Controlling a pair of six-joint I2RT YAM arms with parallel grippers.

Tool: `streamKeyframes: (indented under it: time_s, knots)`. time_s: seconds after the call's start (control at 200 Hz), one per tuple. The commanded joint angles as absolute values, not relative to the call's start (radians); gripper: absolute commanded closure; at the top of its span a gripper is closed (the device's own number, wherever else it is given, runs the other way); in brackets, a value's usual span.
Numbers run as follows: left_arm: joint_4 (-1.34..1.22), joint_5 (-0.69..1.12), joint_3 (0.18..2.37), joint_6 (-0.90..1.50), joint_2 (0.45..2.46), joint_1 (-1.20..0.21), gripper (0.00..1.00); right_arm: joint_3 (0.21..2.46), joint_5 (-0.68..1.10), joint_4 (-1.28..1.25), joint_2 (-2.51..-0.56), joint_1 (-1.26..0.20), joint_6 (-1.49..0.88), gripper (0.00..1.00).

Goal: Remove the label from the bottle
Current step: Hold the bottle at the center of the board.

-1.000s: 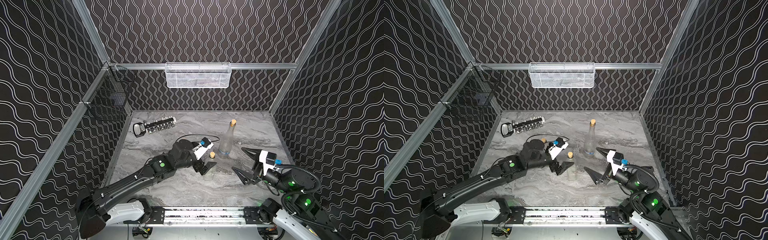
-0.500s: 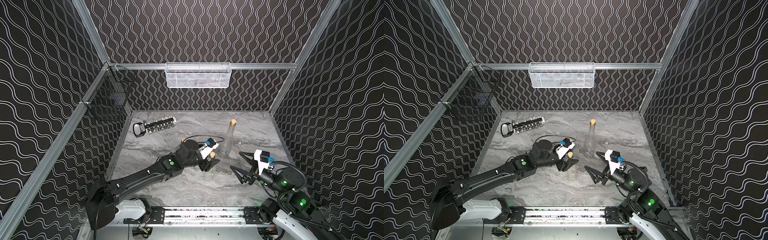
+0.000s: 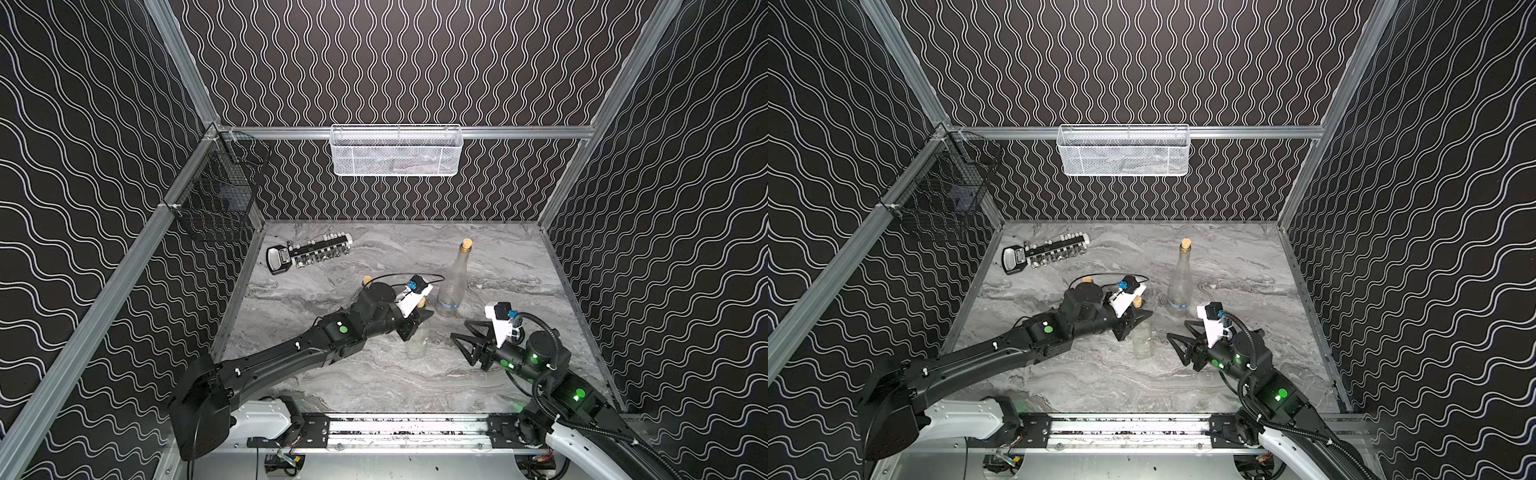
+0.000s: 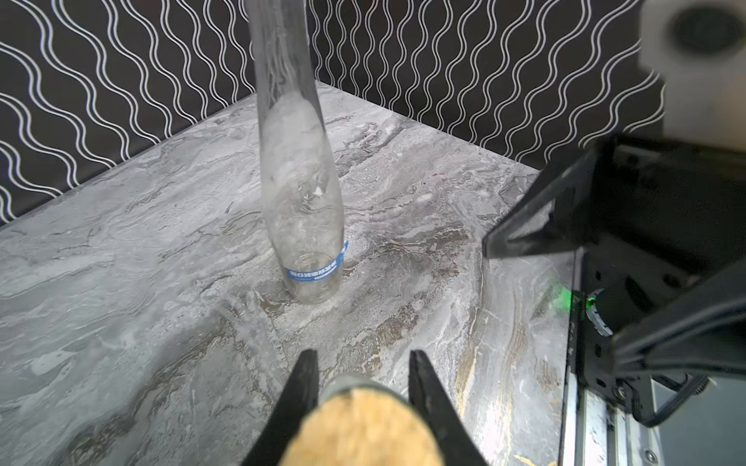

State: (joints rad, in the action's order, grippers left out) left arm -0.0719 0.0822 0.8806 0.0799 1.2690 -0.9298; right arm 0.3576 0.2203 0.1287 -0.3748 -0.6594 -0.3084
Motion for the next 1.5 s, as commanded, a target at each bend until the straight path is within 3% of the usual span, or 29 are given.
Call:
streamKeyframes:
  time_s: [0.0, 0.17, 0.43, 0.791, 1.496]
  knots:
    - [-0.073, 0.003, 0.901, 0.129, 1.274, -0.932, 1.0, 0.306, 0.239, 0.028, -0.336, -0.661, -0.374, 0.31]
    - [-0.075, -0.135, 0.913, 0.208, 1.291, -0.946, 1.0, 0.238, 0.198, -0.006, -0.31, -0.666, -0.423, 0.32]
    - [-0.012, -0.293, 0.97, 0.291, 1.34, -0.98, 1.0, 0.232, 0.196, -0.113, -0.471, -0.708, -0.523, 0.3]
    - [0.0, -0.314, 0.983, 0.303, 1.36, -1.002, 1.0, 0.259, -0.016, -0.296, -0.71, -0.899, -0.541, 0.3]
    - [-0.002, -0.295, 0.979, 0.301, 1.367, -1.003, 1.0, 0.328, -0.074, -0.416, -0.958, -0.899, -0.524, 0.48]
